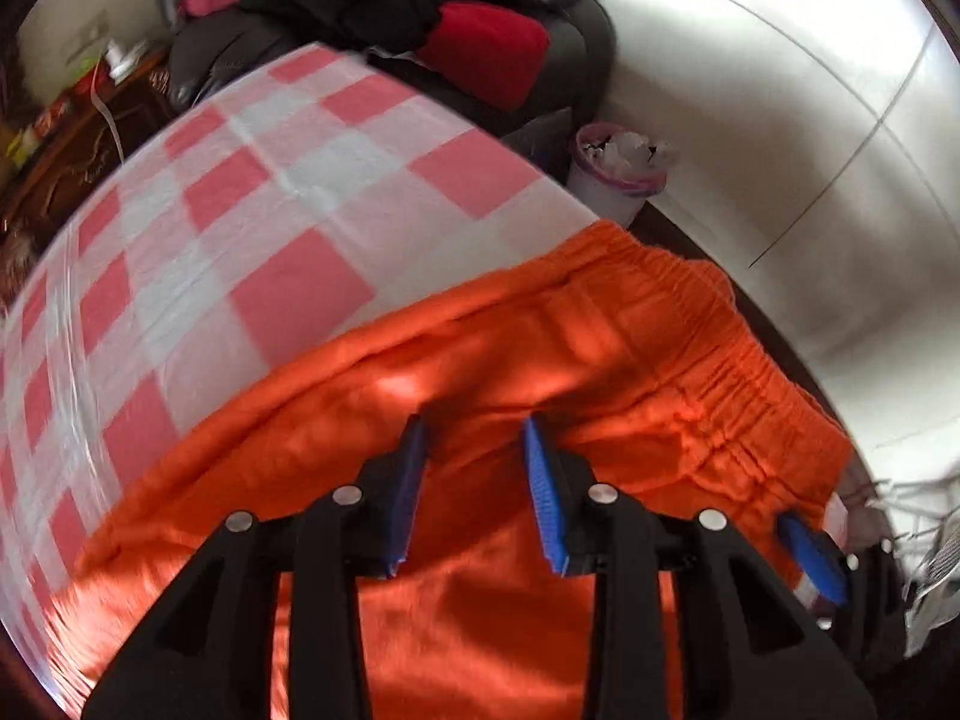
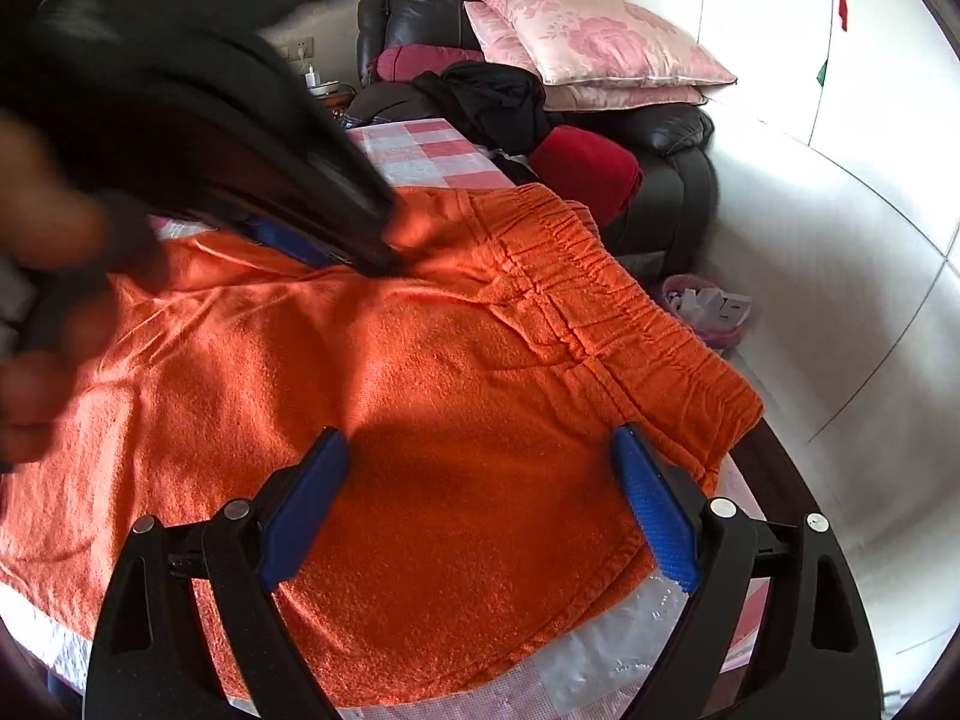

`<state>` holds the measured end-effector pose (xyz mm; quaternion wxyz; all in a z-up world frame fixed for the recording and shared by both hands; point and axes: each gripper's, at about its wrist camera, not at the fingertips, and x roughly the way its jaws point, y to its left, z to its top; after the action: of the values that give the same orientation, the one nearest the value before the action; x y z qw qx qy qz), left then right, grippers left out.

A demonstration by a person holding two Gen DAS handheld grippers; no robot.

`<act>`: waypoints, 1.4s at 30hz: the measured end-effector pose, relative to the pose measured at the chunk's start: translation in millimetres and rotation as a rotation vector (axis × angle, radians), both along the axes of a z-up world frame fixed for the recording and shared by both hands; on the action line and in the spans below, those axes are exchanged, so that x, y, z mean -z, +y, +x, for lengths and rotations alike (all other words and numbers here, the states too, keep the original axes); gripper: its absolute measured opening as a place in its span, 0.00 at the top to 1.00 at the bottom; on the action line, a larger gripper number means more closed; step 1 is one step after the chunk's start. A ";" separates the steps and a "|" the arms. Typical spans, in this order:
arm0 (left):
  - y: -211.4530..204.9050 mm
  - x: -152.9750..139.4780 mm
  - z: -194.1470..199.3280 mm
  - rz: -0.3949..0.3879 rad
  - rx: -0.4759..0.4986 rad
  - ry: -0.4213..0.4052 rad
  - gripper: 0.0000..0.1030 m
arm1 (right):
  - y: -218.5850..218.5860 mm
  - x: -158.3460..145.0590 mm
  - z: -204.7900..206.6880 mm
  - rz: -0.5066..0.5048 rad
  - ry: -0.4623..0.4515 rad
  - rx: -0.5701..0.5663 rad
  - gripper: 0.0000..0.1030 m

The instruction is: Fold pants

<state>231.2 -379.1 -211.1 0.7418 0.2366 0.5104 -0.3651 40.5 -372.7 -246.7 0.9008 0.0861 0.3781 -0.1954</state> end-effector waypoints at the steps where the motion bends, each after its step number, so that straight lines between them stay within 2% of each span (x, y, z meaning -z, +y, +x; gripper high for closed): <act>1: -5.2 1.1 2.7 0.006 -0.004 -0.004 0.67 | -1.5 -0.4 -0.3 0.003 -0.001 -0.001 0.17; 4: -13.7 4.6 2.5 0.033 0.022 -0.038 0.67 | -2.0 -0.2 -1.5 0.012 0.001 0.002 0.17; 7: -8.1 5.0 5.5 -0.001 -0.004 -0.027 0.66 | -0.3 -1.0 -1.4 0.018 0.009 0.006 0.16; 9: 14.7 -14.8 3.1 -0.098 -0.079 -0.026 0.65 | -0.2 -1.5 -1.3 0.020 0.012 0.005 0.16; 10: 33.4 -29.1 -1.8 -0.186 -0.126 -0.041 0.58 | -0.9 -1.8 -1.3 0.022 0.012 0.003 0.16; 11: 52.8 -39.3 -6.1 -0.225 -0.180 -0.089 0.50 | -1.5 -1.8 -1.4 0.024 0.012 0.002 0.16; 13: 98.0 -53.4 -17.1 -0.272 -0.308 -0.218 0.45 | -2.5 -2.1 -0.2 0.023 0.013 0.002 0.16; 14: 121.2 -54.1 -22.6 -0.277 -0.364 -0.252 0.42 | -3.0 -2.0 -0.3 0.024 0.015 0.003 0.16; 15: 142.2 -51.0 -27.7 -0.266 -0.413 -0.265 0.42 | -3.0 -2.0 -0.1 0.024 0.017 0.005 0.16; 18: 205.1 -26.7 -42.9 -0.165 -0.542 -0.247 0.43 | -2.6 -2.1 0.1 0.025 0.023 0.008 0.16; 20: 238.9 -11.0 -59.3 -0.097 -0.597 -0.246 0.53 | -3.3 -2.2 0.6 0.026 0.029 0.008 0.16; 23: 274.6 4.7 -76.3 -0.097 -0.649 -0.206 0.62 | -3.2 -2.0 2.0 0.020 0.042 0.010 0.16; 25: 281.3 6.4 -87.4 -0.094 -0.638 -0.241 0.64 | -1.5 -2.3 3.3 0.009 0.054 0.012 0.16; 33: 288.3 11.0 -94.8 -0.132 -0.595 -0.267 0.64 | 4.3 -6.7 10.5 -0.060 0.121 0.005 0.16; 36: 289.3 8.6 -99.0 -0.182 -0.573 -0.245 0.53 | 14.2 -20.4 7.1 -0.103 0.127 -0.001 0.16; 39: 286.5 9.3 -102.7 -0.176 -0.540 -0.259 0.48 | 48.9 -33.9 2.9 -0.147 0.088 -0.113 0.16; 42: 295.3 1.5 -107.2 -0.192 -0.584 -0.274 0.49 | 91.6 -31.1 7.0 -0.182 0.085 -0.257 0.16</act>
<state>124.0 -83.8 -212.6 0.8956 0.0561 0.4156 -0.1486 47.4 -281.1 -215.6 0.9056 -0.0532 0.4046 -0.1154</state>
